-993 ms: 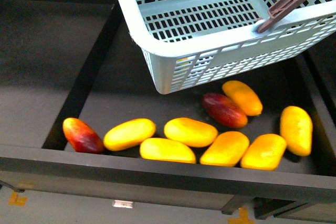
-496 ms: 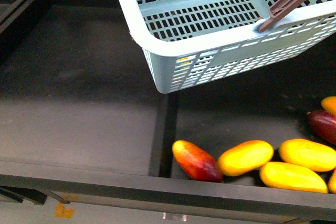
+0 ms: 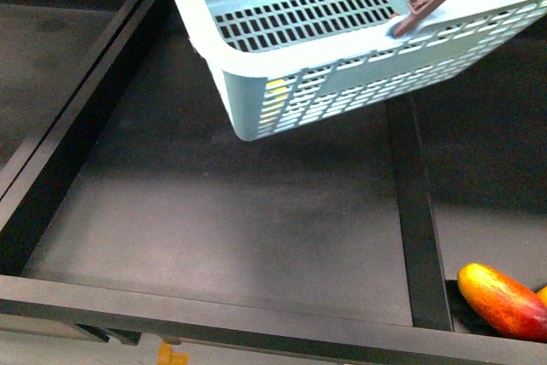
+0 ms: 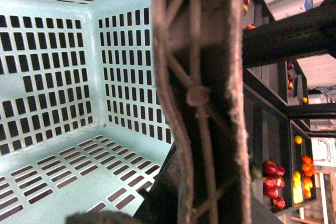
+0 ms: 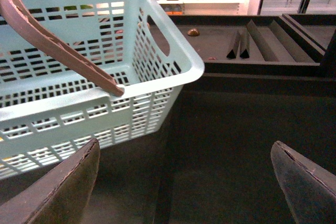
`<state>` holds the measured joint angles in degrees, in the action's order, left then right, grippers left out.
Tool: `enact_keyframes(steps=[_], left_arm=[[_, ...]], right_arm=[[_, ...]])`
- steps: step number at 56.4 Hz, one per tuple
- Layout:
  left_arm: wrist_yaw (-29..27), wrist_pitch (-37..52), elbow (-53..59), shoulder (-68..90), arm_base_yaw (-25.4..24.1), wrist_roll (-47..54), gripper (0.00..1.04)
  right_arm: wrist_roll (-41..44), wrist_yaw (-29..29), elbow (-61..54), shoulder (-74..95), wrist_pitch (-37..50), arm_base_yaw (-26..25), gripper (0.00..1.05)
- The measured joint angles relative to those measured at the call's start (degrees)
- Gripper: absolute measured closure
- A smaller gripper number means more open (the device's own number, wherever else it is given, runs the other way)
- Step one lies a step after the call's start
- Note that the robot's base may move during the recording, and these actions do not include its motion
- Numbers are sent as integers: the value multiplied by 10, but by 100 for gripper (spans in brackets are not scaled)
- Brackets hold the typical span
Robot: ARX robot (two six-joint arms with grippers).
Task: Pick lemon and mango into basket
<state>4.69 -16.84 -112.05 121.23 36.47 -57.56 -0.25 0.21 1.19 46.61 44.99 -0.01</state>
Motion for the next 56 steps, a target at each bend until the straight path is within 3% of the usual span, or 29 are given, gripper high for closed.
enact_keyframes(steps=[5, 11, 17, 27, 36, 44, 56], left_arm=[[-2, 0, 0, 0, 1, 7, 100], [9, 0, 0, 0, 5, 4, 100], [13, 0, 0, 0, 11, 1, 100], [24, 0, 0, 0, 19, -3, 100], [19, 0, 0, 0, 19, -5, 100], [8, 0, 0, 0, 12, -3, 100], [15, 0, 0, 0, 14, -3, 100]], right_arm=[[-9, -6, 8, -6, -31, 2, 9], [-90, -24, 96, -26, -291, 3, 9], [-113, -2, 127, -2, -386, -13, 9], [-102, 43, 181, 138, -300, -103, 9], [-70, 50, 251, 285, -225, -176, 9], [10, 43, 331, 454, -169, -229, 9], [160, -5, 490, 699, -178, -300, 9]])
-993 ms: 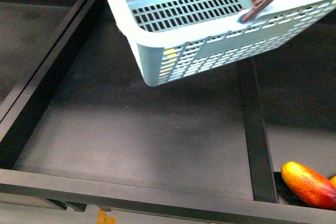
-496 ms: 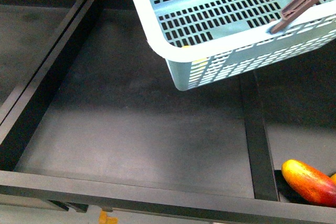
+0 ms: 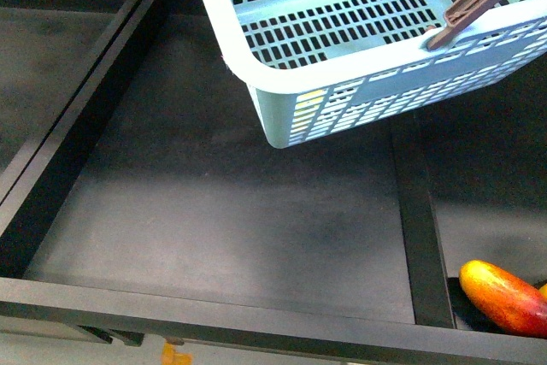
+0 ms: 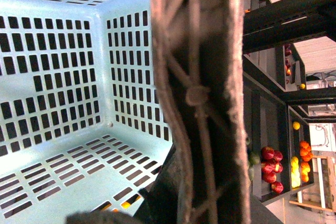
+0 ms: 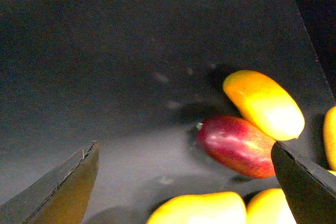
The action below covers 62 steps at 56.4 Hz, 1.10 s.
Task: Pick lemon and mango into basket
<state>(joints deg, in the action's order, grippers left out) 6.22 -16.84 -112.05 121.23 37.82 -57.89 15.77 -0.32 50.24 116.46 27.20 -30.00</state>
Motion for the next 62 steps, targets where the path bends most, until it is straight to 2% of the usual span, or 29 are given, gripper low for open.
enact_keyframes(steps=[6, 17, 28, 42, 62], left_arm=[[0, 0, 0, 0, 0, 0, 100], [-2, 0, 0, 0, 0, 0, 100], [0, 0, 0, 0, 0, 0, 100], [0, 0, 0, 0, 0, 0, 100], [-1, 0, 0, 0, 0, 0, 100]], right_arm=[[130, 19, 80, 75, -42, -28, 9], [261, 59, 193, 130, -146, -55, 9], [376, 64, 264, 198, -224, -79, 9], [439, 74, 312, 247, -280, -84, 9], [441, 56, 376, 291, -297, -90, 9]])
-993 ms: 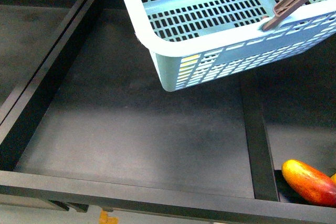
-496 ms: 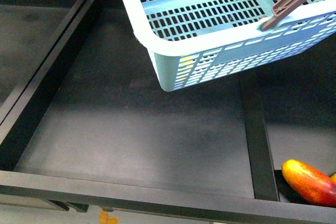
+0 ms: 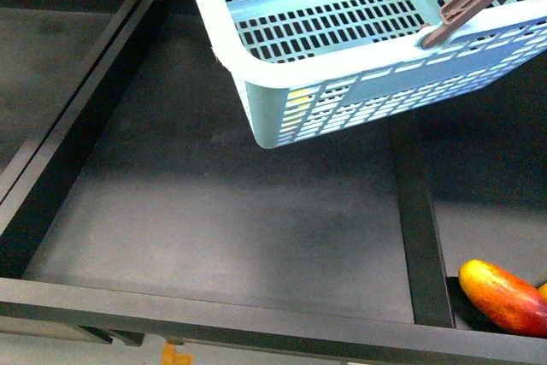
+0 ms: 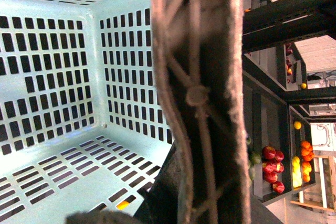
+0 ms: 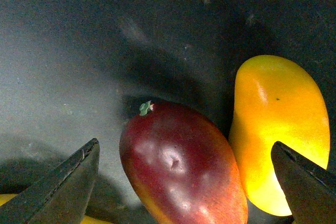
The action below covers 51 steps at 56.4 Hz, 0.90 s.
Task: Pick lemon and mango into basket
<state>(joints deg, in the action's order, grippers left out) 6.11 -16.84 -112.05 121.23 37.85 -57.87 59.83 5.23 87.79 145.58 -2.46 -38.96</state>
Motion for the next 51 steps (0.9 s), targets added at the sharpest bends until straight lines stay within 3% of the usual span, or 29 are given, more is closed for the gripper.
enact_keyframes(steps=[51], left_arm=[[1, 0, 0, 0, 0, 0, 100]], right_arm=[[10, -66, 77, 69, -56, 6, 9]])
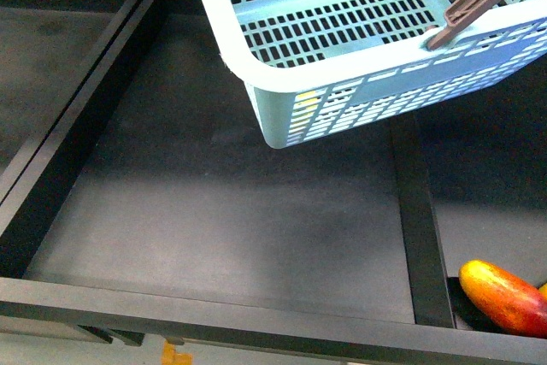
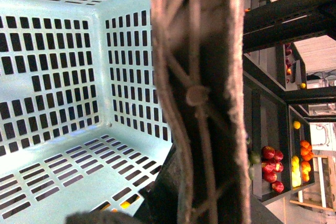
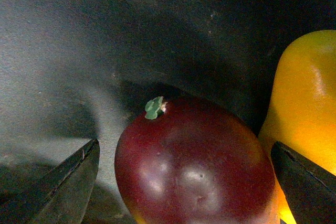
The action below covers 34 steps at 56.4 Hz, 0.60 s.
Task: Pick lemon and mango into basket
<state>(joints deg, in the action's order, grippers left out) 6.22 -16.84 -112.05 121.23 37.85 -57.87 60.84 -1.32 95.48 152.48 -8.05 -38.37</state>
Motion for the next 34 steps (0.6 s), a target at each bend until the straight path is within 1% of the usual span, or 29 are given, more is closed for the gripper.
enact_keyframes(steps=[3, 9, 12, 15, 28, 31, 34], left_arm=[[0, 0, 0, 0, 0, 0, 100], [-1, 0, 0, 0, 0, 0, 100], [-2, 0, 0, 0, 0, 0, 100], [-2, 0, 0, 0, 0, 0, 100], [-2, 0, 0, 0, 0, 0, 100], [-2, 0, 0, 0, 0, 0, 100], [-2, 0, 0, 0, 0, 0, 100]], right_arm=[[-1, -3, 3, 3, 0, -1, 14], [-2, -7, 7, 7, 0, -3, 29], [-2, -8, 8, 7, 0, -5, 34], [-2, -8, 8, 7, 0, -6, 37], [-10, 9, 6, 4, -2, -13, 38], [-15, 22, 1, -1, -3, -16, 38], [-20, 50, -14, -16, -3, -22, 38]])
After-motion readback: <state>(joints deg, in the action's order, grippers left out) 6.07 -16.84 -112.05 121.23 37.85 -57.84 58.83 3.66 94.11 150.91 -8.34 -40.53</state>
